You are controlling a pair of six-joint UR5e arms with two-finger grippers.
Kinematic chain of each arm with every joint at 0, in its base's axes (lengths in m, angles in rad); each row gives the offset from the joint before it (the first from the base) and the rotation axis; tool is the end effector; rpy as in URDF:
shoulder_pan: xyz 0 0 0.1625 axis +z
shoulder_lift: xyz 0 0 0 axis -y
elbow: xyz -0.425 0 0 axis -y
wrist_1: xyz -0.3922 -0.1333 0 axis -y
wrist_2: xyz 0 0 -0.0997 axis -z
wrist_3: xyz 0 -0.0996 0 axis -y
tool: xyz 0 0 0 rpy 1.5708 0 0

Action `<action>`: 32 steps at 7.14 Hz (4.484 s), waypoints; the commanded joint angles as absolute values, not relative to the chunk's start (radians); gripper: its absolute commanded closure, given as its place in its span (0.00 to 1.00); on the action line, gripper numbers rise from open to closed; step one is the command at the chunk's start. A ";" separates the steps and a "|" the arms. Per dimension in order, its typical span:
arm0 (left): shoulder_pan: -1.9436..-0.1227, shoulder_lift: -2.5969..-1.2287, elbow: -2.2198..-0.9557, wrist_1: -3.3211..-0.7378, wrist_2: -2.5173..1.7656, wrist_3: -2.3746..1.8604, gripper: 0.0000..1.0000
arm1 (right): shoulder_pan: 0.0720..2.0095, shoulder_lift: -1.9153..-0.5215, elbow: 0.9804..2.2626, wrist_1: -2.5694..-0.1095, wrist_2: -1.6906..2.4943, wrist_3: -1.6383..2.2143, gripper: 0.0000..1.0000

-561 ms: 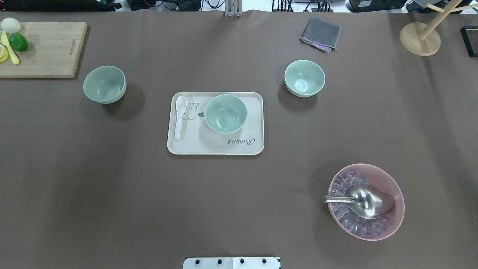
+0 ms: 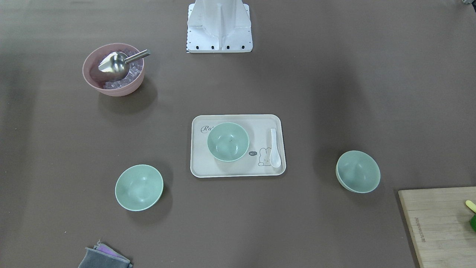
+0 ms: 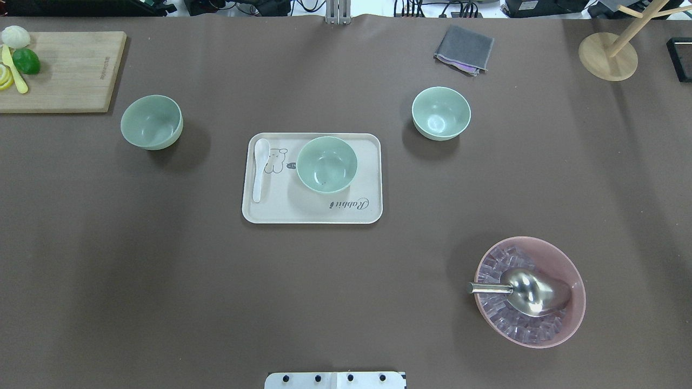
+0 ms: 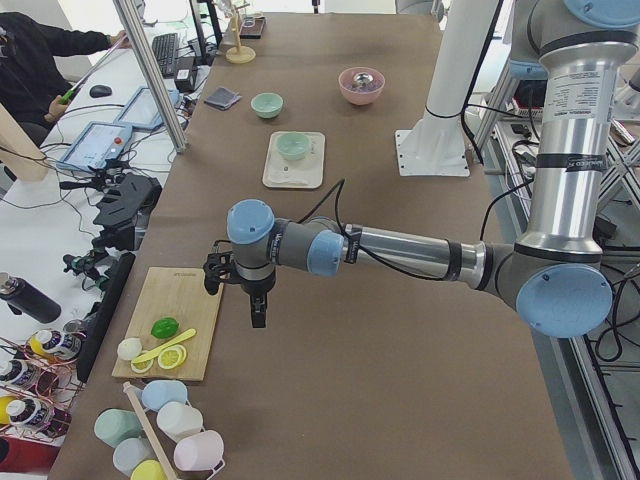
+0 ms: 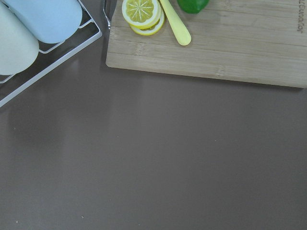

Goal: Stack green bowls together

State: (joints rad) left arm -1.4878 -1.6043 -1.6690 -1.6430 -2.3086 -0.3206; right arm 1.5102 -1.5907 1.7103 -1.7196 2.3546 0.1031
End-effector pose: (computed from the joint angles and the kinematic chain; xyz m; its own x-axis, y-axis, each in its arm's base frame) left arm -0.0233 -0.5193 0.5877 0.7147 -0.1205 -0.6890 0.1518 0.9883 -0.0154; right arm 0.0339 -0.4815 0.6140 0.7107 0.0805 0.6989 -0.0127 0.9947 -0.1017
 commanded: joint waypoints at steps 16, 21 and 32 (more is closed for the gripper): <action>-1.485 -1.617 -1.661 -1.644 -2.307 -0.321 0.02 | 1.505 -1.577 1.710 -1.718 2.356 0.112 0.00; -1.471 -1.606 -1.678 -1.721 -2.306 -0.313 0.02 | 1.499 -1.577 1.712 -1.718 2.356 0.118 0.00; -0.991 -1.822 -1.628 -1.913 -2.140 -0.841 0.01 | 1.367 -1.430 1.665 -1.715 2.349 0.244 0.00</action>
State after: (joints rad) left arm -1.0517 -1.7922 -1.6481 -1.9028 -2.1827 -0.8120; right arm 1.3968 -1.4617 1.6785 -1.7150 2.3501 0.2131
